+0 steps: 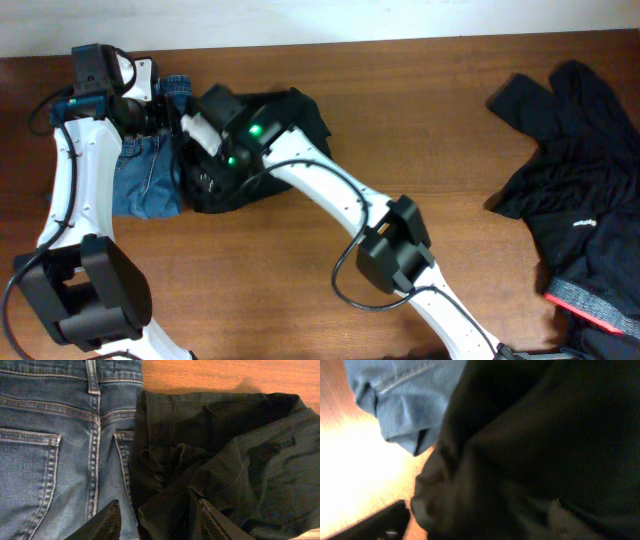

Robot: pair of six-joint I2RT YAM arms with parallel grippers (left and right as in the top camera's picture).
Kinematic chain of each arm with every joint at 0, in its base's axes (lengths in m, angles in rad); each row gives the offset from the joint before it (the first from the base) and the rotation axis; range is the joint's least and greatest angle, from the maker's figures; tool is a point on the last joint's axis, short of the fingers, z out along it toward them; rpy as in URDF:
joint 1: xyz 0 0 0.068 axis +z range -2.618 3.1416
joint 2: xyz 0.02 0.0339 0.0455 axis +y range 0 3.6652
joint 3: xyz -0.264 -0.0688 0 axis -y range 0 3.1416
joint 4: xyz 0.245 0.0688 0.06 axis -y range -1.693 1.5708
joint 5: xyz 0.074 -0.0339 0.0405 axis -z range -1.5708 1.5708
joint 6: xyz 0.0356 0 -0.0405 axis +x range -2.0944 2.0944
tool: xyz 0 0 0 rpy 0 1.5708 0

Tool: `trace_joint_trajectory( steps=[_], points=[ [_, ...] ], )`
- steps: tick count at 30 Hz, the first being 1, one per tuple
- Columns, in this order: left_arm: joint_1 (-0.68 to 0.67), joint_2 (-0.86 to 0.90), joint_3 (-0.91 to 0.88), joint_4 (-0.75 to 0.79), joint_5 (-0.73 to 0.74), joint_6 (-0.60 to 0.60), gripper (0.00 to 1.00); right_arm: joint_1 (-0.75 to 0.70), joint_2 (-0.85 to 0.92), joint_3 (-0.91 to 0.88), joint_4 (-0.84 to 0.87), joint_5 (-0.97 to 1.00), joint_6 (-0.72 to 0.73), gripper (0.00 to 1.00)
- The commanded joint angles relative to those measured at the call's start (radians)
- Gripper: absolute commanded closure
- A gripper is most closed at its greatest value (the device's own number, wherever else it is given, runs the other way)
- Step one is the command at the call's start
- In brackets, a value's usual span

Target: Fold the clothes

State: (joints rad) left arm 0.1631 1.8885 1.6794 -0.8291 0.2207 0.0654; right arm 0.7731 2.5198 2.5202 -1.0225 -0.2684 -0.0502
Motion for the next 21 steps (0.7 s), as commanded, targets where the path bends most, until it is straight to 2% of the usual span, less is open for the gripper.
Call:
trace_joint_trajectory(
  steps=[1,6,7,9,11,12,16,21],
  points=[
    [-0.004,-0.017,0.011,0.002,0.012,-0.005,0.51,-0.096,-0.099,0.132,-0.024,-0.009,-0.002,0.01],
    [-0.004,-0.017,0.011,0.002,0.02,-0.005,0.5,-0.192,-0.109,0.2,-0.09,-0.009,-0.002,0.01],
    [-0.004,-0.017,0.011,0.002,0.038,-0.005,0.51,-0.211,-0.106,0.196,-0.106,-0.009,-0.002,0.07],
    [-0.005,-0.017,0.011,0.003,0.095,-0.005,0.51,-0.242,-0.091,0.175,-0.131,-0.013,0.003,0.29],
    [-0.01,-0.017,0.011,0.01,0.166,-0.005,0.51,-0.266,-0.074,0.137,-0.139,-0.016,0.006,0.62],
    [-0.019,-0.017,0.011,0.018,0.217,-0.005,0.51,-0.276,-0.066,0.105,-0.135,-0.021,0.006,0.73],
    [-0.068,-0.017,0.011,0.056,0.299,-0.005,0.57,-0.294,-0.052,-0.018,-0.074,-0.08,0.005,0.76],
    [-0.16,0.006,0.009,0.065,0.24,0.037,0.58,-0.303,-0.051,-0.227,0.085,-0.242,0.005,0.76]
  ],
)
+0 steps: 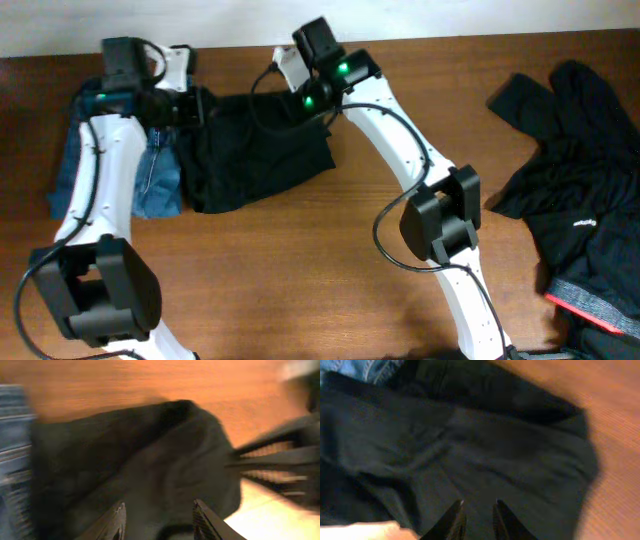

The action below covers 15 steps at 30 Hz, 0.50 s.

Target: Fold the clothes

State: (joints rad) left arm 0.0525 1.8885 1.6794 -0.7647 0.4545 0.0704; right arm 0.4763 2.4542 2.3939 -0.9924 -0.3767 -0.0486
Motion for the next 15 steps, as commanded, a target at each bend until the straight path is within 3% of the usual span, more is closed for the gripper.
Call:
trace_joint_trajectory(
  steps=[1,7,15],
  points=[
    [-0.06,0.013,0.008,-0.002,-0.008,0.032,0.59,-0.006,0.014,-0.127,0.074,-0.14,0.004,0.76],
    [-0.075,0.11,0.007,-0.057,-0.046,0.032,0.59,-0.011,0.018,-0.254,0.129,-0.003,0.05,0.76],
    [-0.069,0.264,0.007,-0.174,-0.268,0.032,0.59,-0.078,0.023,-0.264,0.125,0.073,0.095,0.75]
  ],
)
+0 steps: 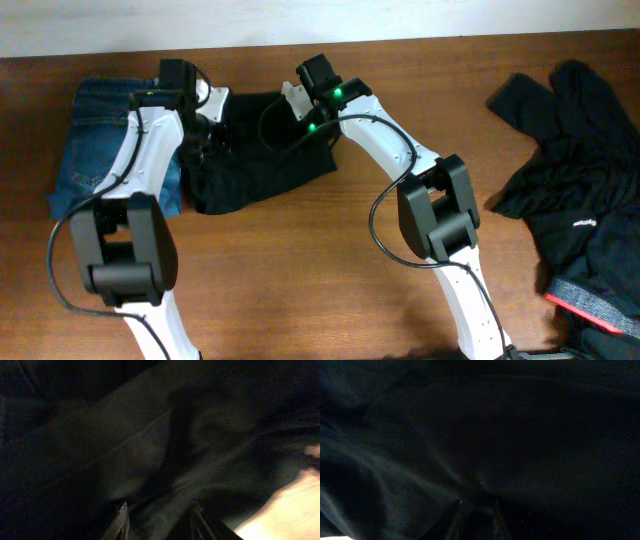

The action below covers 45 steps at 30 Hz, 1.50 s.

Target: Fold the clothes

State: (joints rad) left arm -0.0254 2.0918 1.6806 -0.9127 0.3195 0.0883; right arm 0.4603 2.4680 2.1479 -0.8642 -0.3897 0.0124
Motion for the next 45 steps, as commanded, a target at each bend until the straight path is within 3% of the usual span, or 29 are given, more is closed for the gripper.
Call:
trace_joint_trajectory(
  steps=[1,5,11,16,22,31,34,39,45],
  points=[
    [0.008,0.081,0.006,-0.033,-0.158,0.014,0.59,-0.073,0.009,-0.018,-0.005,0.084,0.042,0.75],
    [0.009,0.127,0.005,-0.05,-0.227,0.014,0.6,-0.096,0.009,-0.018,-0.013,0.077,0.048,0.74],
    [0.01,0.141,0.005,-0.055,-0.445,0.014,0.59,-0.101,0.009,-0.018,-0.017,0.072,0.048,0.73],
    [0.006,0.141,0.005,-0.062,-0.37,0.014,0.58,-0.102,0.009,-0.018,-0.039,0.093,0.048,0.72],
    [0.006,0.141,0.005,-0.061,-0.281,0.014,0.58,-0.129,0.009,-0.018,-0.129,0.272,0.049,0.71],
    [0.0,0.141,0.005,-0.053,-0.28,0.014,0.52,-0.212,-0.01,-0.016,-0.245,0.166,0.037,0.68],
    [-0.006,0.141,0.005,-0.049,-0.278,0.015,0.46,-0.222,-0.01,-0.016,-0.284,-0.03,-0.04,0.58],
    [-0.011,0.141,0.005,-0.031,-0.278,0.018,0.42,-0.204,-0.009,-0.016,-0.38,-0.259,-0.04,0.4],
    [-0.011,0.141,0.005,-0.016,-0.278,0.018,0.41,-0.133,-0.009,-0.016,-0.378,-0.333,0.027,0.18]
  ],
)
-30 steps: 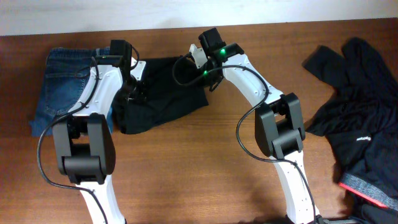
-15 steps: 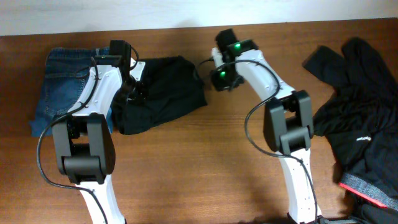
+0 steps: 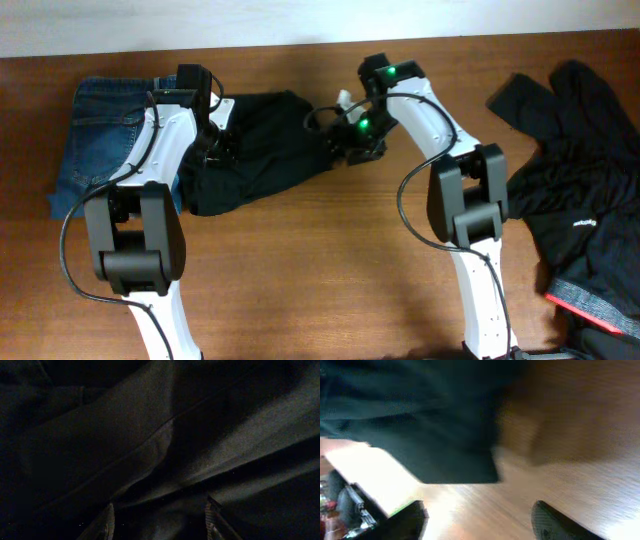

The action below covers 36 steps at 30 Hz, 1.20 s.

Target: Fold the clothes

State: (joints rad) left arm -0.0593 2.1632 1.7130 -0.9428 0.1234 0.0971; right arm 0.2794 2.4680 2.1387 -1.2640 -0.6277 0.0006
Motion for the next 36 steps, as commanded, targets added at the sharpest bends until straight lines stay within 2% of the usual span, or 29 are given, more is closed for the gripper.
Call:
trace_joint_trajectory(
  steps=[1,3,8,14,21,30,36],
  points=[
    [0.023,0.069,-0.027,0.014,-0.082,0.01,0.41,0.059,-0.008,-0.007,0.041,-0.094,0.046,0.17],
    [0.023,0.069,-0.027,0.014,-0.082,0.01,0.41,0.076,-0.008,-0.009,0.084,-0.085,0.08,0.09],
    [0.023,0.069,-0.027,0.014,-0.082,0.01,0.41,0.102,-0.008,-0.047,0.217,0.031,0.25,0.01],
    [0.023,0.069,-0.027,0.014,-0.082,0.01,0.41,0.1,-0.008,-0.142,0.325,0.038,0.367,0.01],
    [0.023,0.069,-0.027,0.014,-0.082,0.01,0.41,0.097,-0.008,-0.208,0.27,0.038,0.481,0.01],
    [0.023,0.069,-0.027,0.014,-0.082,0.01,0.41,0.044,-0.008,-0.213,0.204,0.048,0.507,0.01],
    [0.023,0.069,-0.027,0.014,-0.082,0.01,0.41,0.003,-0.008,-0.213,0.257,0.029,0.511,0.01]
  ],
)
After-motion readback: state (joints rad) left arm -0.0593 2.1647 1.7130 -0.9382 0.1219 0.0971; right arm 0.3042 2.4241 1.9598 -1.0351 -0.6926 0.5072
